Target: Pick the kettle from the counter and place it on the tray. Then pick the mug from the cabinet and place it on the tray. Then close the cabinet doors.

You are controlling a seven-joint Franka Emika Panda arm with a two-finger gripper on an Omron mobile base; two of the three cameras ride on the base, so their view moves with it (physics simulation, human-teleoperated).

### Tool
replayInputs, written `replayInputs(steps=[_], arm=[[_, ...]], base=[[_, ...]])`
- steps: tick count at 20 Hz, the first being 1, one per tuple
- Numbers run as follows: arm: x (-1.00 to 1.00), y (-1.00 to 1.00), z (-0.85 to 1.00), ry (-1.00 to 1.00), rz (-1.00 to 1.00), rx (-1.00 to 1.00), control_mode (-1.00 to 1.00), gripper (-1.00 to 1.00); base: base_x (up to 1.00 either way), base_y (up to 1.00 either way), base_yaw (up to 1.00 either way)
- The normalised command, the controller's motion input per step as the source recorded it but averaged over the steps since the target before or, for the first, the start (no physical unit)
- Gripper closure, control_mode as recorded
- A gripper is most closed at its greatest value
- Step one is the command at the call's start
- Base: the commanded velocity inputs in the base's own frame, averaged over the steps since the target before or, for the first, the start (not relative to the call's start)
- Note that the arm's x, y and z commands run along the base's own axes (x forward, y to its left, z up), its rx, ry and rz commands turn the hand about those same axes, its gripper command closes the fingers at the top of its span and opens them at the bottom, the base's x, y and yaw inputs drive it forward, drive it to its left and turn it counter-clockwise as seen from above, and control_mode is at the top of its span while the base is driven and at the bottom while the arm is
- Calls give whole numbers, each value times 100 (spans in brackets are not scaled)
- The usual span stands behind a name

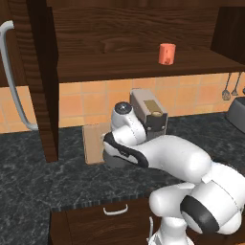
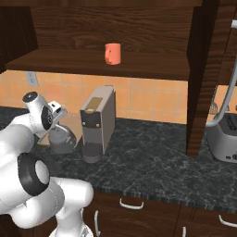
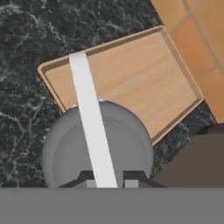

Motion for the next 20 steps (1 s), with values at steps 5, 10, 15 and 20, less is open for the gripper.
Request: replayInputs(steps=[5,10,15,20], arm=[[60,11,0,1,0,0,-100,100],[61,19,-15,0,-1,0,-100,100],[47,20,-11,0,-1,0,-100,100],[49,14,0,-3,-3,0,-100,100]], base=[[0,0,0],[0,0,0],[0,0,0],[0,0,0]])
